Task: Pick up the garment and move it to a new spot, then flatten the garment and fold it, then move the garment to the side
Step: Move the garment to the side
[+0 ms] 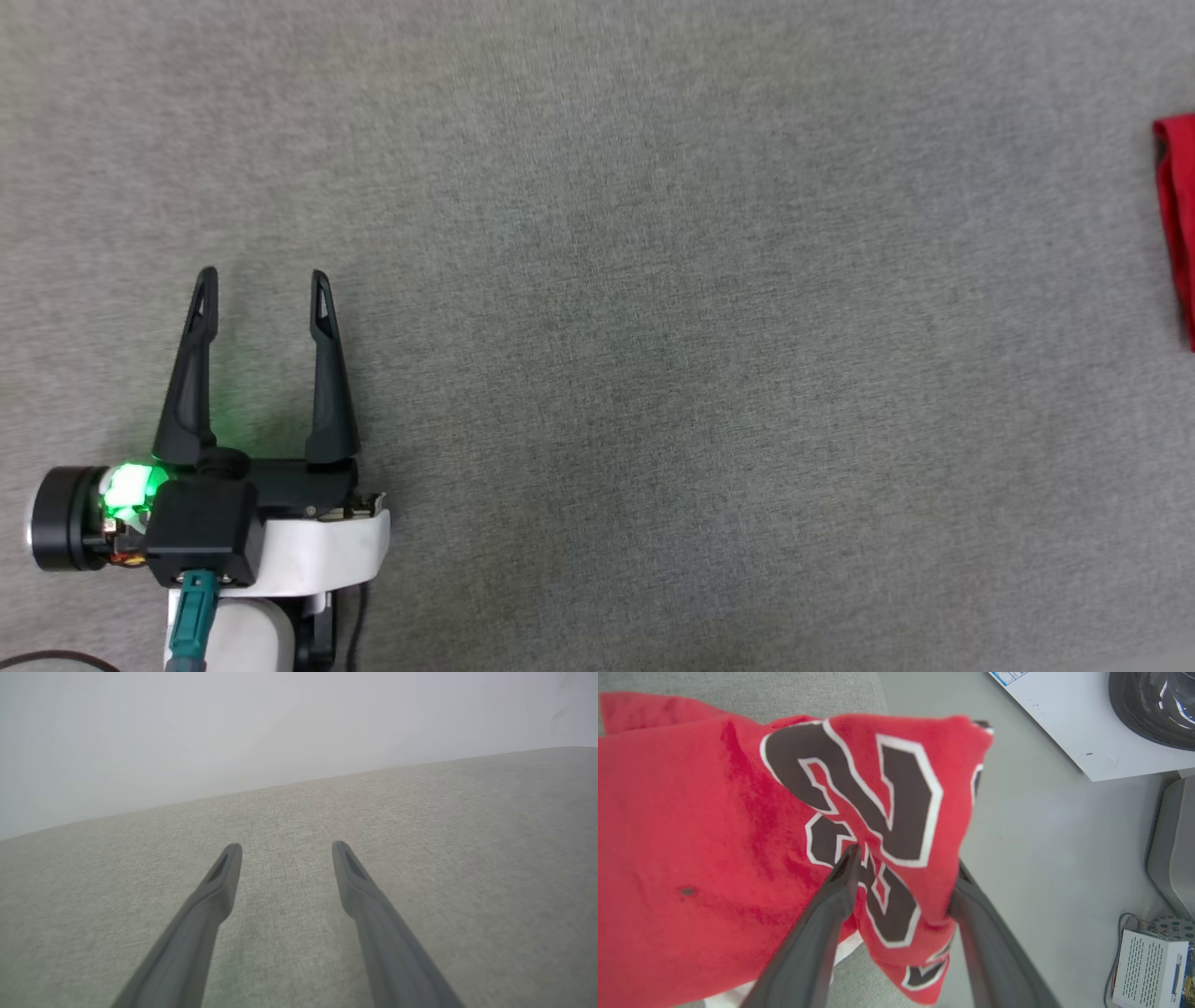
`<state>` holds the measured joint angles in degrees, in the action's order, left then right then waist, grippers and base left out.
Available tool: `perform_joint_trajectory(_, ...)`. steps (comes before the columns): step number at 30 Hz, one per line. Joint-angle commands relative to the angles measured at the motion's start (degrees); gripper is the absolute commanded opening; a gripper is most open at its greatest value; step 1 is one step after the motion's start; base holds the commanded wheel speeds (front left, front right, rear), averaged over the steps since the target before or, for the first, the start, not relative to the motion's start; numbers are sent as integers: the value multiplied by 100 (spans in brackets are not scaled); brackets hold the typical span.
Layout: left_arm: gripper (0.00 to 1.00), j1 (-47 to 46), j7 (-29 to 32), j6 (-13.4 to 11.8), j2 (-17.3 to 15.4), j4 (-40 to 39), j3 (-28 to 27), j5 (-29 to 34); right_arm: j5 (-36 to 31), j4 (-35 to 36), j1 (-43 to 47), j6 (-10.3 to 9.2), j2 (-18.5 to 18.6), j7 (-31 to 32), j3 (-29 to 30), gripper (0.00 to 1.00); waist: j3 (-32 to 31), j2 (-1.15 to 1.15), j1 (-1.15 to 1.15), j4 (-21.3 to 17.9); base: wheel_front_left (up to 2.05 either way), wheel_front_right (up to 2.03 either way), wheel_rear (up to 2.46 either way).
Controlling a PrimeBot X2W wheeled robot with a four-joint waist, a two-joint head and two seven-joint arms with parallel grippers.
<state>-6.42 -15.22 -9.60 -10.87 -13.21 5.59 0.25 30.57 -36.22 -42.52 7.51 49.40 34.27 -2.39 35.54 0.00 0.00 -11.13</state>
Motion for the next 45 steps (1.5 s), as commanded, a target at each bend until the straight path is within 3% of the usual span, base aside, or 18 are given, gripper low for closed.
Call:
perform_joint_trajectory(1, 100, 43, 16, -41, 28, 37, 31, -44, -138, -76, -84, -6, -16, -160, 16, 100, -255, 0, 0, 61, 0, 0, 0)
perform_joint_trajectory(7, 100, 328, 16, -107, 220, 170, 98, -111, -935, -294, -93, -6, 60, -1481, 172, 100, -1018, 0, 0, 284, 0, 0, 0)
perform_joint_trajectory(8, 100, 522, 16, -160, 315, 211, 80, -143, -1330, -249, -108, -6, 0, -2316, 269, 100, -1325, 0, 0, 373, 0, 0, 0)
perform_joint_trajectory(9, 100, 579, 16, -176, 340, 229, 83, -136, -1465, -219, -114, -6, -53, -2598, 312, 100, -1435, 0, 0, 411, 0, 0, 0)
perform_joint_trajectory(13, 100, 805, 16, -178, 391, 333, 66, -184, -1740, -169, -137, -6, -461, -3592, 590, 100, -1872, 0, 0, 550, 0, 0, 0)
perform_joint_trajectory(17, 100, 954, 15, -172, 453, 389, 49, -199, -1927, 29, -27, -6, -848, -4118, 664, 100, -2151, 0, 0, 645, 0, 0, 0)
perform_joint_trajectory(18, 100, 1047, 16, -154, 484, 433, 42, -214, -2042, 231, 97, -6, -1157, -4414, 677, 100, -2297, 0, 0, 710, 0, 0, 0)
perform_joint_trajectory(19, 100, 1047, 16, -154, 484, 433, 42, -214, -2042, 231, 97, -6, -1157, -4414, 677, 100, -2297, 0, 0, 710, 0, 0, 0)
perform_joint_trajectory(25, 100, 1334, 15, -114, 530, 579, -6, -226, -2221, 1097, 599, -6, -2015, -4815, 620, 100, -2698, 0, 0, 884, 0, 0, 0)
perform_joint_trajectory(35, 100, 1608, 16, -3, 603, 900, -109, -233, -2368, 2569, 2236, -5, -3479, -4932, 623, 100, -3188, 0, 0, 1132, 0, 0, 0)
perform_joint_trajectory(45, 100, 1759, 16, 118, 667, 1146, -107, -195, -2194, 3173, 3785, -5, -4235, -4944, 578, 100, -3512, 0, 0, 1237, 0, 0, 0)
